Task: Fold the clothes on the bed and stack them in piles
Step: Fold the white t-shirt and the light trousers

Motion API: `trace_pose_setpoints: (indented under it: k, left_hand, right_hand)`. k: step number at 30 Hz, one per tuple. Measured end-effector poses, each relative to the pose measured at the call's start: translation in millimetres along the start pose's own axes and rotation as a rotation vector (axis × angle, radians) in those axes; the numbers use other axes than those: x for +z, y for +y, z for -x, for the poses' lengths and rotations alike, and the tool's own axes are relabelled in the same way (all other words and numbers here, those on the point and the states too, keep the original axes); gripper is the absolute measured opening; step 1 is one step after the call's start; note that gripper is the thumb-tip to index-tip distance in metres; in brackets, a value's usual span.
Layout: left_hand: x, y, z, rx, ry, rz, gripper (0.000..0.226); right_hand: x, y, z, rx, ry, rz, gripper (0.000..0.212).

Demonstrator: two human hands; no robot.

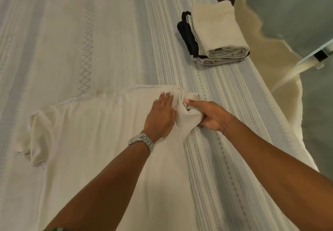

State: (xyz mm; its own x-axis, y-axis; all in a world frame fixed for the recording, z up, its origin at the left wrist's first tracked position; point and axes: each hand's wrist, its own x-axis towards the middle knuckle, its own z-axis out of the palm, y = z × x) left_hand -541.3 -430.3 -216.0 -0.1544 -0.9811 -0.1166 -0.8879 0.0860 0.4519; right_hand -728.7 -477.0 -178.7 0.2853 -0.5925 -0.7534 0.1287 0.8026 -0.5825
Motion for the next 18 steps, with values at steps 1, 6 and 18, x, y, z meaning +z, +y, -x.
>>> trace_pose_setpoints:
  k: [1, 6, 18]
  left_hand:
    - [4, -2, -5, 0.000, 0.003, -0.006, 0.062]
    - [24, -6, -13, 0.010, 0.034, -0.091, 0.067]
    - [31, 2, -17, -0.067, 0.008, -0.286, 0.083]
  right_hand:
    - [-2, -7, 0, 0.034, -0.011, 0.061, 0.039]
    - [-22, -25, 2, -0.009, -0.017, -0.040, 0.017]
    - [-87, -10, -14, -0.525, 0.902, 1.033, 0.041]
